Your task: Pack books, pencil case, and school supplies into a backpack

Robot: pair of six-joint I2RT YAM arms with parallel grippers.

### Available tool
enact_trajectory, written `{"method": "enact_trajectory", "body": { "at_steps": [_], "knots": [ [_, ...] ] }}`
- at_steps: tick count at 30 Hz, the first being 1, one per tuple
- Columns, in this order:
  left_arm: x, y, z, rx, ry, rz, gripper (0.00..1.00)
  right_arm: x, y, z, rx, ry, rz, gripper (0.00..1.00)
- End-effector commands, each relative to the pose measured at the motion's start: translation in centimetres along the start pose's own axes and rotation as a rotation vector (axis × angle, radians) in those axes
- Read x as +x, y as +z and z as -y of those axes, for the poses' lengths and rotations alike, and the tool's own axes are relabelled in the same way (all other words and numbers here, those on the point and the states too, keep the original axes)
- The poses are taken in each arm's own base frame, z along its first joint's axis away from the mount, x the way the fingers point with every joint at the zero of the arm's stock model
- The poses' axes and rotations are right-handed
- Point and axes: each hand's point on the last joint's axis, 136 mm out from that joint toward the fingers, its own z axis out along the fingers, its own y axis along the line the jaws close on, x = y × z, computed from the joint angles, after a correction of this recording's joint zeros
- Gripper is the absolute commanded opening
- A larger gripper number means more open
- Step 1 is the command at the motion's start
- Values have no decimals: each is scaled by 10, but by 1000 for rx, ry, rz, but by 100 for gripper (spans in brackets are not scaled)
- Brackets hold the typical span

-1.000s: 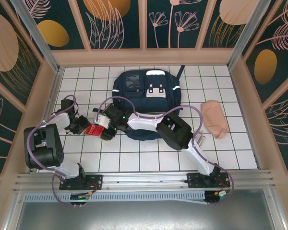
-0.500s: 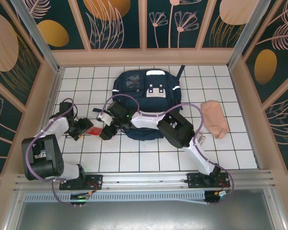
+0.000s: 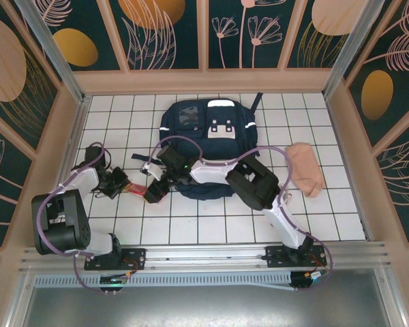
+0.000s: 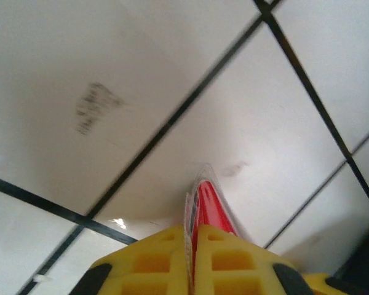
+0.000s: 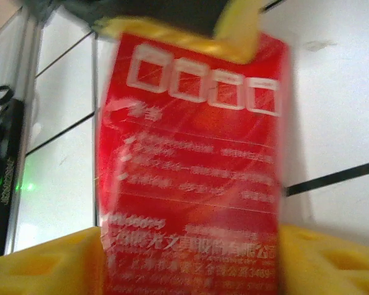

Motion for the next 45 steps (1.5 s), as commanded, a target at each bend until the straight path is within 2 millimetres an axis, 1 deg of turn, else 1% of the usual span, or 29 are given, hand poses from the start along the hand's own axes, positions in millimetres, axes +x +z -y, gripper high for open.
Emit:
{"method": "enact_trajectory", "body": {
  "at_steps": [1,3,4,6,9,10,12,14,16,18,20,21,22,24,26,29,31,32,33,34,37,38,39,40,42,43,44,45],
  "knots": [
    [-4,-14,3,-17,14,20,0,-38,-45,-25,96,-183,126,79],
    [-4,-26,10,5,45,32,0,-54,-72,-34,164,-252,207,84],
    [-4,-31,15,22,66,40,0,-57,-82,-37,190,-263,233,86],
    [-5,-44,29,78,123,64,0,-62,-103,-34,240,-223,277,87],
    [-5,-60,47,129,170,85,0,-63,-123,-30,274,-108,307,87],
    [-5,-65,51,128,179,96,0,-64,-126,-31,277,-82,308,87],
    [-9,-74,53,68,180,147,0,-71,-130,-37,301,-23,317,87],
    [-9,-81,60,48,172,171,0,-77,-127,-37,367,42,315,87],
    [-8,-83,65,57,101,176,0,-80,-113,-46,390,55,286,87],
    [0,-85,76,136,-11,142,0,-79,-95,-63,401,-60,287,86],
    [5,-89,85,186,-90,124,0,-76,-83,-65,495,-213,306,86],
    [4,-94,87,185,-107,135,0,-76,-80,-58,580,-275,309,87],
    [2,-99,86,166,-119,152,0,-79,-82,-48,672,-298,312,88],
    [-2,-111,87,134,-120,182,0,-86,-80,-29,794,-314,298,88],
    [-2,-114,85,111,-112,178,0,-91,-76,-20,856,-343,292,88],
    [5,-108,78,84,-117,148,0,-94,-71,-11,899,-371,289,84],
    [8,-105,75,81,-121,134,0,-91,-67,-3,933,-396,274,76],
    [9,-104,72,75,-121,137,0,-90,-65,-1,934,-413,265,66],
    [8,-105,70,70,-121,147,0,-88,-62,-2,924,-429,253,53],
    [7,-106,70,70,-118,157,0,-86,-60,-4,910,-434,243,42],
    [3,-107,67,50,-101,183,0,-83,-54,-19,796,-415,221,16],
    [2,-107,67,45,-94,187,0,-82,-52,-28,743,-404,220,6],
    [1,-108,67,42,-90,191,0,-82,-53,-34,705,-382,229,0],
    [1,-107,67,47,-88,192,5,-80,-53,-39,675,-359,231,0],
    [-3,-111,74,67,-69,206,23,-77,-56,-48,593,-289,239,0],
    [-5,-113,79,87,-44,215,31,-76,-61,-48,569,-240,249,0],
    [-9,-118,89,114,9,231,43,-74,-67,-47,539,-183,253,0],
    [-14,-126,101,150,83,248,51,-71,-75,-45,513,-126,253,0]
  ]
}}
